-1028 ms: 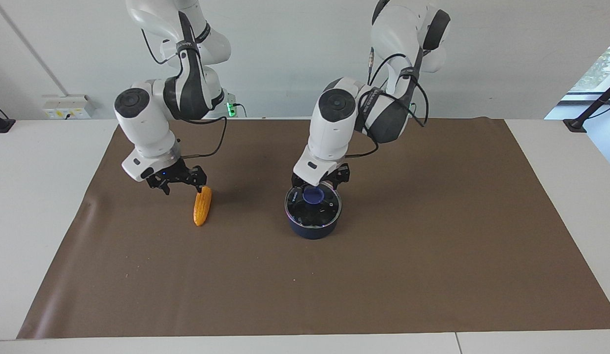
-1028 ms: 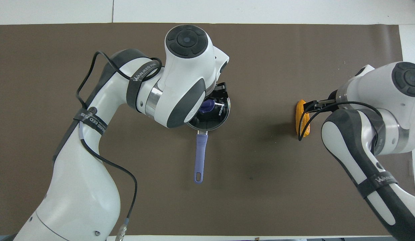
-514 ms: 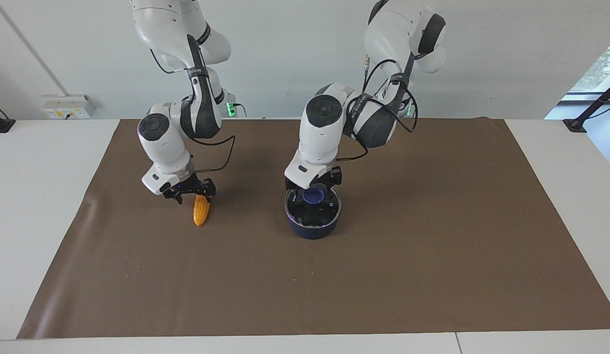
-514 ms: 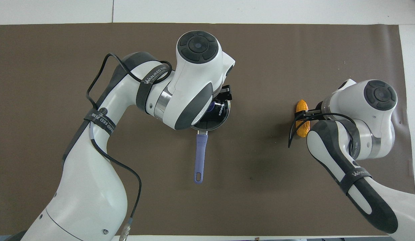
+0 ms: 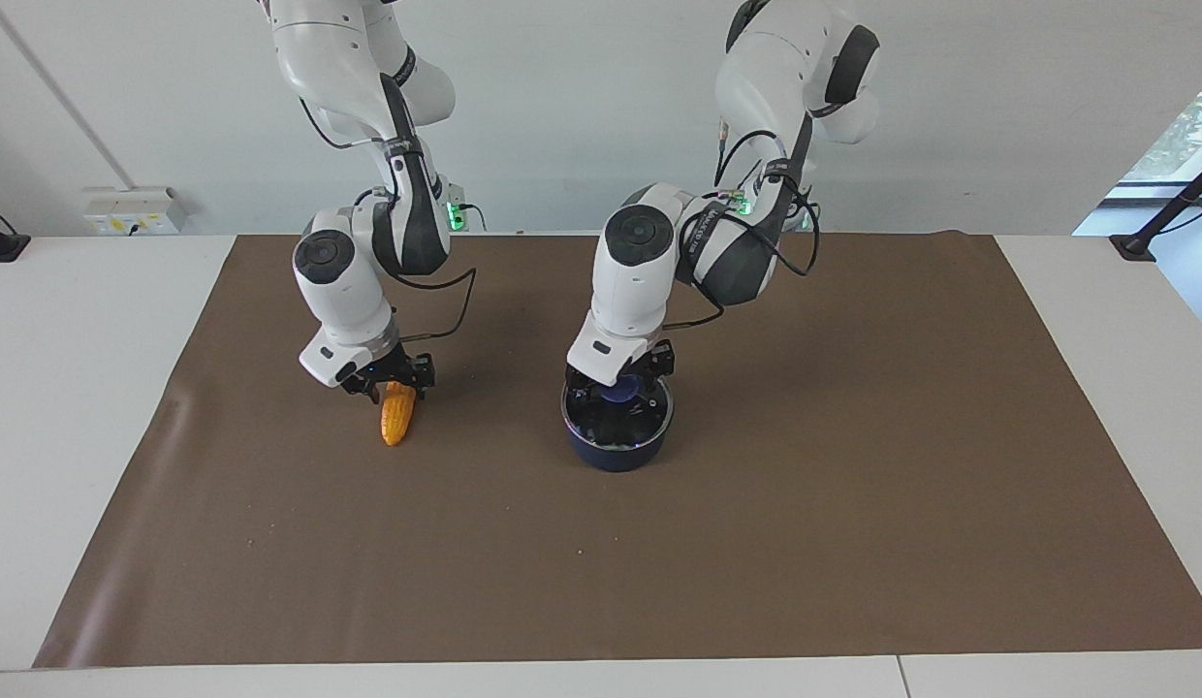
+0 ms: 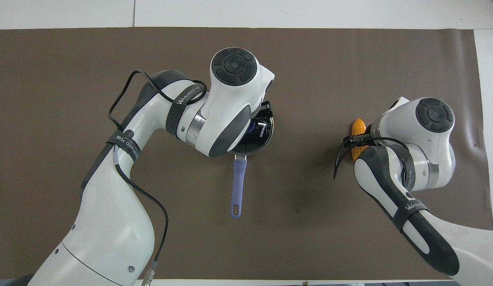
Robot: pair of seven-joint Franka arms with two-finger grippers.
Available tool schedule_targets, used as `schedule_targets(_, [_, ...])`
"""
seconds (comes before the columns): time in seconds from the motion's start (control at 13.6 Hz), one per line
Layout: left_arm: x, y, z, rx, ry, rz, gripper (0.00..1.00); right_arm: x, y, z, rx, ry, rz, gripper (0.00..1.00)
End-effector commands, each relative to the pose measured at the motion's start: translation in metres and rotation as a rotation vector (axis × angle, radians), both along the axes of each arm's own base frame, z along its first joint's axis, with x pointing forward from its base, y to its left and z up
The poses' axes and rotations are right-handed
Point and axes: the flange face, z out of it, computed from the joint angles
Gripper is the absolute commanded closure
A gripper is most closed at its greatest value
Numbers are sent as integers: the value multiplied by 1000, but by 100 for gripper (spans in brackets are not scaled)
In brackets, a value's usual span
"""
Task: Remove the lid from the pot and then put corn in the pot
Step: 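Grasp the lid knob with the left gripper while the right gripper grasps the corn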
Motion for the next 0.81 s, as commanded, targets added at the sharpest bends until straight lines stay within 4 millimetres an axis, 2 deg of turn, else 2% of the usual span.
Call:
schedule_targets(0.0, [-10,4,7,18,-18,22,0,-8,-1,-4,13,-13,4,37])
schedule_targets(0.15, [-11,3,7,16,-18,35,0,-8,0,-3,13,-13,7,82])
schedule_targets(0.22, [-11,3,7,16,-18,35,0,-7,-1,-2,13,-10,4,100])
schedule_targets(0.51, [-12,3,5,14,-21,58,4,17,5,25,8,31,12,100])
schedule_targets(0.73, [-11,2,6,11,-25,62,4,44,12,71,6,80,16,100])
